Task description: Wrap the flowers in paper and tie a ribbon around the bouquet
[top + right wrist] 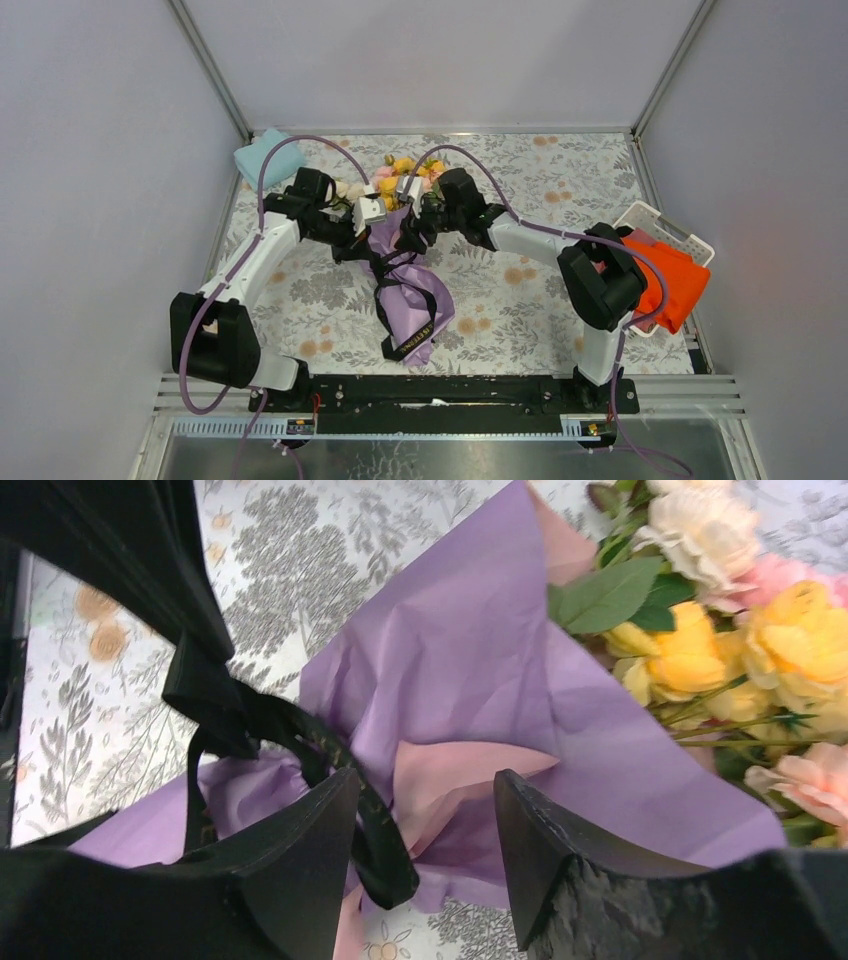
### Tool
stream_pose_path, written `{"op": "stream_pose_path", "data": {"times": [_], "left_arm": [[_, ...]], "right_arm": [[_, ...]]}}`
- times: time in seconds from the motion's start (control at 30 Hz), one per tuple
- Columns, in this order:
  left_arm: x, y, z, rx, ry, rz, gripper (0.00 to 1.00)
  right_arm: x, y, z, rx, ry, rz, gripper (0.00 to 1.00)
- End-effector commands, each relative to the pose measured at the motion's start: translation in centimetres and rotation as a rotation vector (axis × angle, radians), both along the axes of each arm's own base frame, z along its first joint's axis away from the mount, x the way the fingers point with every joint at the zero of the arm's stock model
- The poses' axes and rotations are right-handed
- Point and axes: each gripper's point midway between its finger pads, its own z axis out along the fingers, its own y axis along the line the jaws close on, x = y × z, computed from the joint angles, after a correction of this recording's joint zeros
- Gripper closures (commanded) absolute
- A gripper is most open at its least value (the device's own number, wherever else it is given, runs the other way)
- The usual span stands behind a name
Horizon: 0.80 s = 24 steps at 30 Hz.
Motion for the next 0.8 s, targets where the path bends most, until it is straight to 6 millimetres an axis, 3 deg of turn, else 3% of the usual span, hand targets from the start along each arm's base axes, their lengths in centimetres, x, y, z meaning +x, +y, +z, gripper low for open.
{"op": "stream_pose_path", "data": {"times": [0.0,0.17,0.3,0.37,0.63,0.77], "left_arm": [[0.7,0.5,0.5,0.015,-0.072,0.007,1.0],[0.7,0.5,0.8,0.01,-0.082,0.003,1.0],[0.8,0.4,0.9,0.009,-0.084,0.007,1.0],[0.9,0.6,1.0,0.015,-0.09,0.008,1.0],[-0.2,2.6,-2.2,0.148,-0.185,-0.12,1.0],[-0.5,2.3,-2.4,0.132,-0.198,-0.152,1.0]], "right_arm": [[-2.2,0.3,-0.9,-0.056,0.048,0.134,0.4],[-2.9,0.1,-2.3,-0.112,0.113,0.19,0.41],[-1.9,0.2,-2.4,-0.127,0.103,0.145,0.73],[-1.7,0.1,-1.8,-0.118,0.08,0.132,0.81],[-1.9,-0.8,1.0,-0.102,0.041,0.081,0.9],[-3.1,-0.9,1.3,-0.111,0.02,0.081,0.9]]}}
